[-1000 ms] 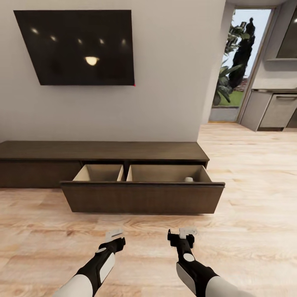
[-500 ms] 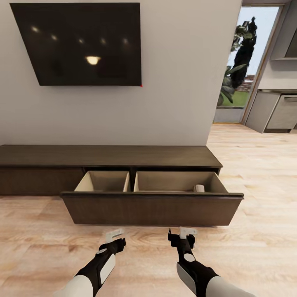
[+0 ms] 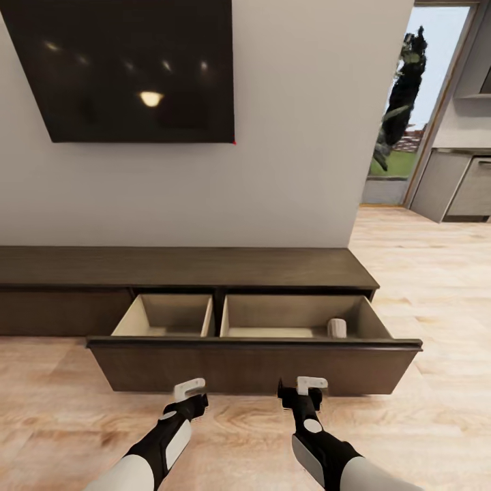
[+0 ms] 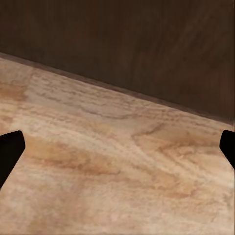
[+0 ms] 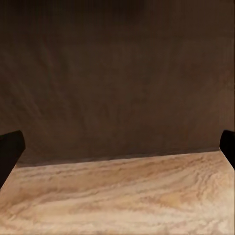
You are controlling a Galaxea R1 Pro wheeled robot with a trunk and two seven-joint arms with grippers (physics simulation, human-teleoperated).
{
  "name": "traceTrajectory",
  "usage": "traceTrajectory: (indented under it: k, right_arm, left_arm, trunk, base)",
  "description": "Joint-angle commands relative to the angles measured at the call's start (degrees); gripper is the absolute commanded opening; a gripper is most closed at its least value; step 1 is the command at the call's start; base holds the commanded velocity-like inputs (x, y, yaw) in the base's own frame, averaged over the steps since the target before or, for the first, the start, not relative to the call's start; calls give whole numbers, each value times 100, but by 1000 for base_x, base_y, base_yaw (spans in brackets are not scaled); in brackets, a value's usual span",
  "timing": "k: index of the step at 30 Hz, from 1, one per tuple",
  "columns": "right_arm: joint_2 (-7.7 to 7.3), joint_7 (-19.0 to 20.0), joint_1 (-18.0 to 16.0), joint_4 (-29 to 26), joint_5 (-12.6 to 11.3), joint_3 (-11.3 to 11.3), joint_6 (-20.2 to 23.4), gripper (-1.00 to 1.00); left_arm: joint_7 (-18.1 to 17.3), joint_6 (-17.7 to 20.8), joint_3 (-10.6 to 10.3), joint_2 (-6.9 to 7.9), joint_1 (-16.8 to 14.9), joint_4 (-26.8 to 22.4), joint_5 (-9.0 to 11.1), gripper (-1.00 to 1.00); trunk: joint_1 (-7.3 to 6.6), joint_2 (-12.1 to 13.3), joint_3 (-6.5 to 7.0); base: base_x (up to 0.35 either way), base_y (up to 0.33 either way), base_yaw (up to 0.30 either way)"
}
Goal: Place each of the two pumpkins and all three candles from the living room inside a cabinet in the living room (use any cabinet), then make sure every cabinet is closed, and position the cauldron so it is next to a table in the living room.
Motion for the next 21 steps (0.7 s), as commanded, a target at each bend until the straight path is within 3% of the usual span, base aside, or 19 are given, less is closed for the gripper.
traceTrajectory:
  k: [1, 21]
  right_arm:
    - [-2, -25, -5, 2, -54, 49, -25, 100]
    - [-10, -25, -5, 2, -45, 49, -32, 100]
  left_arm:
    - [6, 8, 16, -2, -1, -7, 47, 100]
    - [6, 8, 16, -2, -1, -7, 47, 100]
  trunk:
    - [2, -2, -5]
    - [2, -2, -5]
  base:
    - [326, 0, 0]
    - [328, 0, 0]
